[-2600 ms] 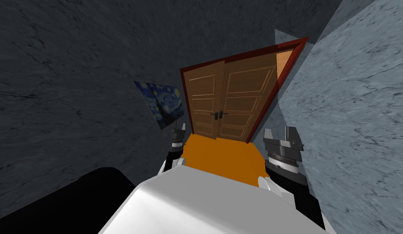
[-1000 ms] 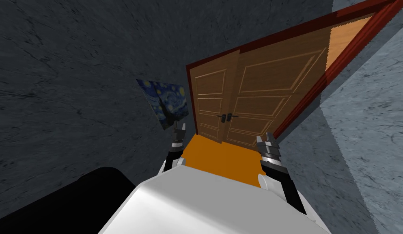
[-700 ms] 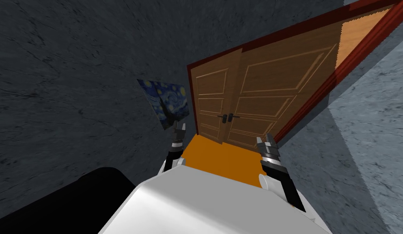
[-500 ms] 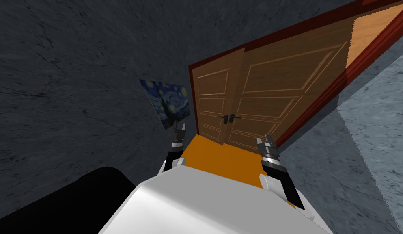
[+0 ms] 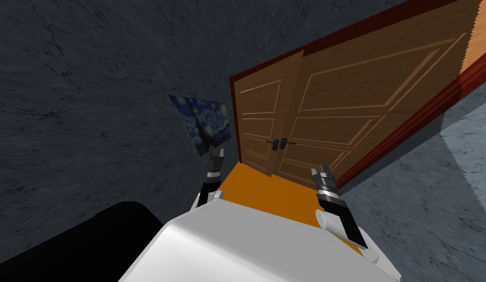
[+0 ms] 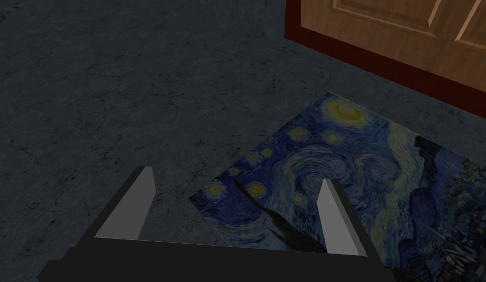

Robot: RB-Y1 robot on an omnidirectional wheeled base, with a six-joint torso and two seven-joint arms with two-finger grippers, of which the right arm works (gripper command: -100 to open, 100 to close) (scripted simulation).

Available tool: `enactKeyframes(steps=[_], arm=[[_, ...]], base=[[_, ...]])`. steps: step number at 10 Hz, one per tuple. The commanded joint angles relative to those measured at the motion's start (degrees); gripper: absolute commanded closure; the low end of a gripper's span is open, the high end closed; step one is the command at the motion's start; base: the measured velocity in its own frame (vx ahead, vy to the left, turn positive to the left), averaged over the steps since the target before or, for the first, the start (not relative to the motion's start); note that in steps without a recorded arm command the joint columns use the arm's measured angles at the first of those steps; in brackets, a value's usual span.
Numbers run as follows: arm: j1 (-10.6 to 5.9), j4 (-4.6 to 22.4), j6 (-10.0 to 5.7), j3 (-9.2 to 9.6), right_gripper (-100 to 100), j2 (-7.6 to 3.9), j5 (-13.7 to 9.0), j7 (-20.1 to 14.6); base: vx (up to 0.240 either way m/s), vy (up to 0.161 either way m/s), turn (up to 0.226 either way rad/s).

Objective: Pull the door open

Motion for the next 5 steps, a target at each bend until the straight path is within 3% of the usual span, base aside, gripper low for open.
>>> enactKeyframes(steps=[1,2,4,5], arm=[[-1.28,2.86,-0.12,-0.57,-100,-1.11,-0.47,-0.49],[-1.28,3.94,-0.12,-0.57,-100,-1.11,-0.47,-0.49],[-3.26,8.24,-0.06,-1.44,-100,-2.77,-1.17,-1.17],[-3.26,9.08,-0.06,-1.44,-100,-2.77,-1.17,-1.17]], base=[[0.081,-0.011,0.15],[0.066,-0.015,0.053],[0.061,-0.016,0.112],[0.057,-0.019,0.066]])
